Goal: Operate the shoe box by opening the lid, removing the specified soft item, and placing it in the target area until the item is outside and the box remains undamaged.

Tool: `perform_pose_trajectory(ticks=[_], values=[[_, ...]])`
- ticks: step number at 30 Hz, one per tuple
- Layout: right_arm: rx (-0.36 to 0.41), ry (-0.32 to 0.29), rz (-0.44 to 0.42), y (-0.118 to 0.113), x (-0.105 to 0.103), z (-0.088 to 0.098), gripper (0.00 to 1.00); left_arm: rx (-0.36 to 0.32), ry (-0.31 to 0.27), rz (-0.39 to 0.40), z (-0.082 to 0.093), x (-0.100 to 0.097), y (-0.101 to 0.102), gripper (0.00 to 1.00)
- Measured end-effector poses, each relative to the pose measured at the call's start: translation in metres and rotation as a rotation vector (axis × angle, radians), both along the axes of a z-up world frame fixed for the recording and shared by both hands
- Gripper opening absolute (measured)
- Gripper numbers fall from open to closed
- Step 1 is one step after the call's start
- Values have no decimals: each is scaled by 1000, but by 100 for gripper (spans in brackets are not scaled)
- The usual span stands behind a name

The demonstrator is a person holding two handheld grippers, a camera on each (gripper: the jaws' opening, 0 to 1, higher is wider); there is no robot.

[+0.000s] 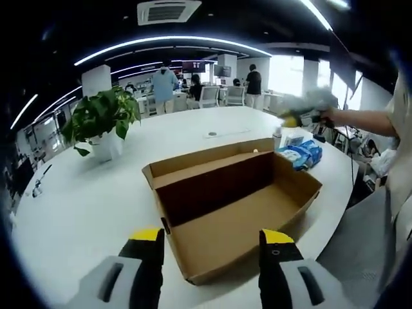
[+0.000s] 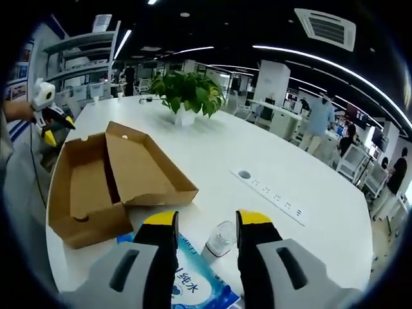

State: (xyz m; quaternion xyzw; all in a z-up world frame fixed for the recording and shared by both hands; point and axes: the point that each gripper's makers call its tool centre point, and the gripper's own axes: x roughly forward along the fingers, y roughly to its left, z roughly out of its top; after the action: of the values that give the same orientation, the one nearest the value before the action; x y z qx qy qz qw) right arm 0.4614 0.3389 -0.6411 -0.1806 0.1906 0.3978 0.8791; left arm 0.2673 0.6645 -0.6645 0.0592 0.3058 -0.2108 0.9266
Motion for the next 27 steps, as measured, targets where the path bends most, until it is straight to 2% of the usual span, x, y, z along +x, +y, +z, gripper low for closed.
perform_pose_trajectory(ticks=[6,10,19,27], values=[[13,26,12,18,-2,9,30,37,28,13,-10,-3,7,49],[0,41,15,28,-1,9,29,40,44,40,-14,-4,13,38],[-39,105,17,44,7,-3,29,41,86,112,-24,-8,25,29],[-55,162,17,58,12,-15,27,-1,135,184,-34,-9,32,19]])
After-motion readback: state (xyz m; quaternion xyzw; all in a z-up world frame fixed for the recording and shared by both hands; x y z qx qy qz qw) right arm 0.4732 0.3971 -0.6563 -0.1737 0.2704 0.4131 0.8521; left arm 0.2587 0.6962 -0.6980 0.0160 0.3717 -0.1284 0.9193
